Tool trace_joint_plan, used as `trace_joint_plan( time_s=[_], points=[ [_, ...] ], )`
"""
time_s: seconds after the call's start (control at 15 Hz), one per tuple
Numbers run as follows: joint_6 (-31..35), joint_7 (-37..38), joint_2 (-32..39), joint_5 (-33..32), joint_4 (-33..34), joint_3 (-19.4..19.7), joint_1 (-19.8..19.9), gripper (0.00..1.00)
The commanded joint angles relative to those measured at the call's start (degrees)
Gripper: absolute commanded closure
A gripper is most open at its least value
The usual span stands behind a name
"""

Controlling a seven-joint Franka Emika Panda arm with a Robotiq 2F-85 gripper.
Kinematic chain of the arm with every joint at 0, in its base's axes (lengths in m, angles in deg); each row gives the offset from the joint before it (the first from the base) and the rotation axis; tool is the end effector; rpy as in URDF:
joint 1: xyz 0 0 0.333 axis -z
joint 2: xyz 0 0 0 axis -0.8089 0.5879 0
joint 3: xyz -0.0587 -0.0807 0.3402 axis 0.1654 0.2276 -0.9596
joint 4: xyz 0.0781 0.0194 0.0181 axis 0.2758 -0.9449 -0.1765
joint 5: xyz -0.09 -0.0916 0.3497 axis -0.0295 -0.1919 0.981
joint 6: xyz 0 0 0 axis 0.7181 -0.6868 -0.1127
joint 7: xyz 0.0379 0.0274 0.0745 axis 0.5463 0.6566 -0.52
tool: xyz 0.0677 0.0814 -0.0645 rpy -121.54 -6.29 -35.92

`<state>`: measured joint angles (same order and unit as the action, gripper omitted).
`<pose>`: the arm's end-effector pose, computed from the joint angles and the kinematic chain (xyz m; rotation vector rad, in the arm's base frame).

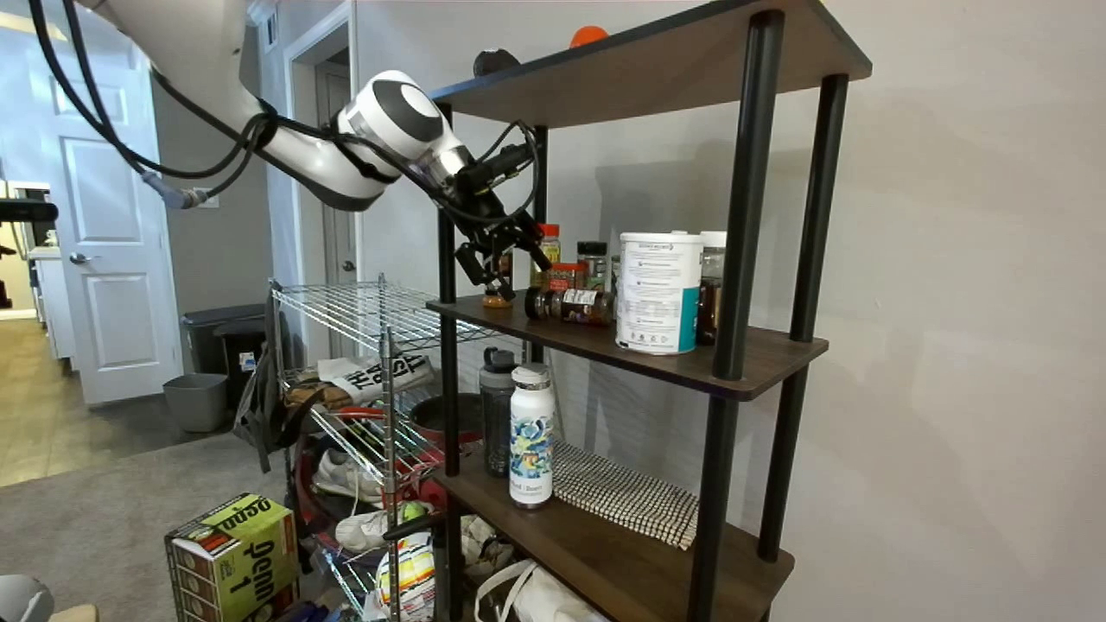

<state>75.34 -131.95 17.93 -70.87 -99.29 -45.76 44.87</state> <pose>0.5717 0.1278 0.5611 1.7038 1.7701 0.0285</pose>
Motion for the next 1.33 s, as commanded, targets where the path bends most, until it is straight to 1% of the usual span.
trace_joint_plan(
  time_s=[0.0,0.07,0.2,1.27],
  points=[
    [3.39,0.45,0.81,0.54,0.15,-0.24,0.67,0.0],
    [0.99,-0.03,0.23,0.15,0.13,-0.44,0.41,0.0],
    [1.82,-0.02,0.55,0.19,0.13,-0.41,0.42,0.0],
    [2.46,-0.08,0.64,0.26,0.11,-0.33,0.52,0.0]
  ],
)
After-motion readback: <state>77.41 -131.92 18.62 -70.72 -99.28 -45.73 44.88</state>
